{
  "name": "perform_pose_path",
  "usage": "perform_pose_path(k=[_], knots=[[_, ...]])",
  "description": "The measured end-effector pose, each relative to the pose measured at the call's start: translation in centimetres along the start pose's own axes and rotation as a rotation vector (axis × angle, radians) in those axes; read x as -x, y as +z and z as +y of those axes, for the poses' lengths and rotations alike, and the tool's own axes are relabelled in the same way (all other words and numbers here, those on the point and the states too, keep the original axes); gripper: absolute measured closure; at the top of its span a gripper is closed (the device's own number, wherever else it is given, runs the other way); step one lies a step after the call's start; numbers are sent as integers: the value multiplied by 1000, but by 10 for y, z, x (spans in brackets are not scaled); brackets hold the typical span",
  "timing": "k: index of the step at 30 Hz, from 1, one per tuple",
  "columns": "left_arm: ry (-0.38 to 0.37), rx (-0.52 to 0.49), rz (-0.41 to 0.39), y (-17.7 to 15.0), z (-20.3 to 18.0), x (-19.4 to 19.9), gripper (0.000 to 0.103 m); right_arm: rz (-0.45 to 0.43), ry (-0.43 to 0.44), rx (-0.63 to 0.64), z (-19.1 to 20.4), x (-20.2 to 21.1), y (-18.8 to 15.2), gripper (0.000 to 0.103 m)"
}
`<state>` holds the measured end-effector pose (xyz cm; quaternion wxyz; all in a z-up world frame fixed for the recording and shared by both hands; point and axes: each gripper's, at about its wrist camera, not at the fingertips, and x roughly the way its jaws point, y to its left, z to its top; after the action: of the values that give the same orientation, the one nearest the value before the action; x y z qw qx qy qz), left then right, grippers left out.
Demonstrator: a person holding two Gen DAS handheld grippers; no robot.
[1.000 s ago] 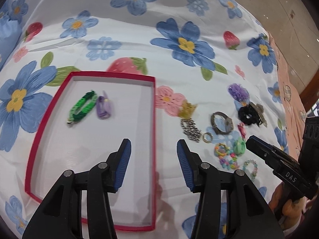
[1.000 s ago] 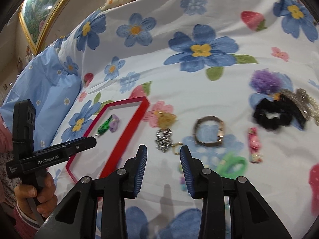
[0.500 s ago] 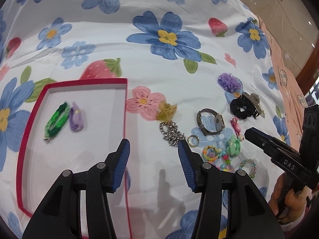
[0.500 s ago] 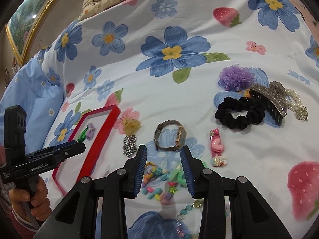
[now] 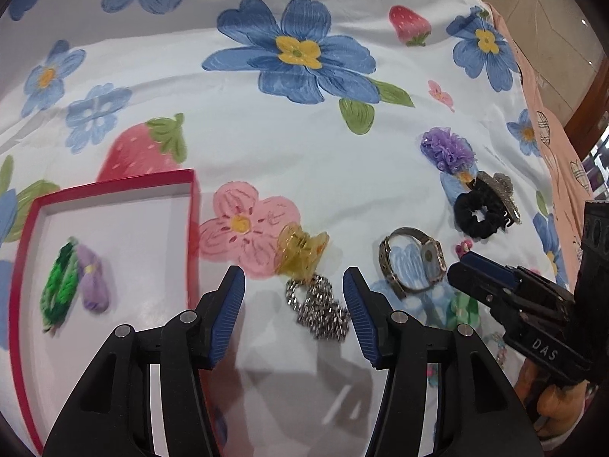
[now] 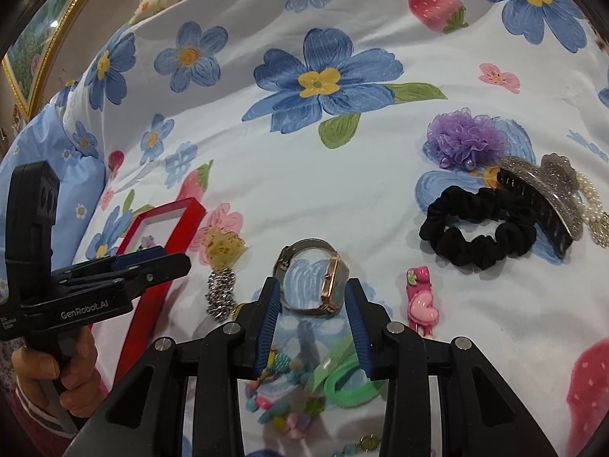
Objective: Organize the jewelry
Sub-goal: 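Grasp the yellow hair claw with the left tool while the right tool grasps the gold watch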
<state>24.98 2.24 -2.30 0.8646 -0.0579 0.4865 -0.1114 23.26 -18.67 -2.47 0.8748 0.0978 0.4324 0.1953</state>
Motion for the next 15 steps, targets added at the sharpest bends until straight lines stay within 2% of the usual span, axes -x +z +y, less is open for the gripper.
perform_pose_path(k=[9, 11, 13, 15], knots=[[15, -24, 44, 11, -3, -31, 50, 26, -21, -8, -7, -21, 6, 66], [12, -25, 43, 12, -3, -33, 55, 31, -20, -6, -7, -25, 6, 66], [8, -29, 53, 13, -4, -37, 76, 37, -31, 3, -6, -29, 7, 68], [4, -25, 53, 14, -4, -39, 76, 48, -40, 4, -7, -34, 6, 69]])
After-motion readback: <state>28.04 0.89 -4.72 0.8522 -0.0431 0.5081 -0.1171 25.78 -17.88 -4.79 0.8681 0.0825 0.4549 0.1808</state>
